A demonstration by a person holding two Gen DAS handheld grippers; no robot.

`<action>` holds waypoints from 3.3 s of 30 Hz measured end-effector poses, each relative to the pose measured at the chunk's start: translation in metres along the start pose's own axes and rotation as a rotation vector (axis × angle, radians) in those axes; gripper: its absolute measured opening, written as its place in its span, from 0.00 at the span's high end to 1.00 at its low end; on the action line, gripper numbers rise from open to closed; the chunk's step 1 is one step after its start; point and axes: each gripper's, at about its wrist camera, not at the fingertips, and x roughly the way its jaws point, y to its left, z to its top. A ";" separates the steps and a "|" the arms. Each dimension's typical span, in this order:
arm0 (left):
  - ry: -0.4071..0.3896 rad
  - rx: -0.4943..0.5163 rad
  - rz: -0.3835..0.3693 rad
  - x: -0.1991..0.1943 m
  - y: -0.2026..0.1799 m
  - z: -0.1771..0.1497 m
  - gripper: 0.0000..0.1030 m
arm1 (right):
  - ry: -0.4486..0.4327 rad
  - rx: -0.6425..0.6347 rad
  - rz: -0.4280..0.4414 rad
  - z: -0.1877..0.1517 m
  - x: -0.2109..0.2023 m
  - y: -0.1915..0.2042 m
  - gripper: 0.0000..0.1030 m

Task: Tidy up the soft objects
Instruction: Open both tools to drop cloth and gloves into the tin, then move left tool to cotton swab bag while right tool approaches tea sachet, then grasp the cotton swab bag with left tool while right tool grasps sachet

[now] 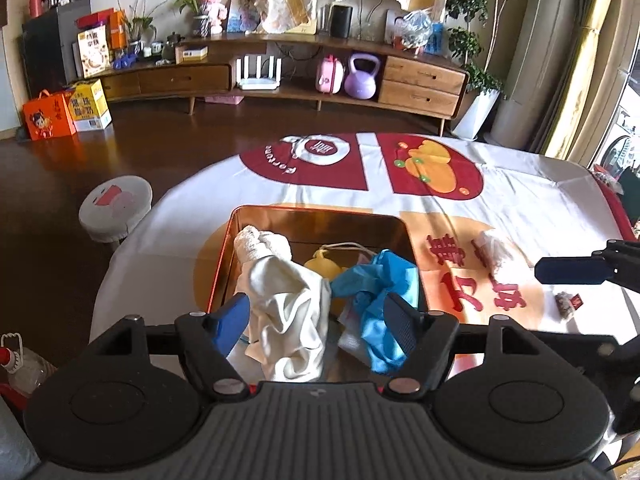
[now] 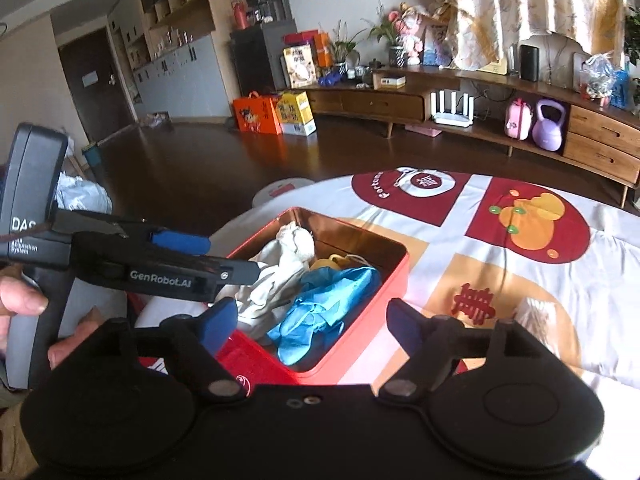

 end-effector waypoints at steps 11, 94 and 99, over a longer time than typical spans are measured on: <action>-0.051 0.039 -0.048 -0.035 -0.038 -0.008 0.21 | -0.060 0.057 -0.022 -0.017 -0.049 -0.015 0.05; 0.116 0.136 -0.055 0.221 -0.250 0.025 0.36 | 0.109 0.196 -0.299 -0.125 -0.008 -0.217 0.50; 0.101 0.130 -0.054 0.217 -0.245 0.025 0.60 | 0.107 0.193 -0.328 -0.128 -0.008 -0.216 0.64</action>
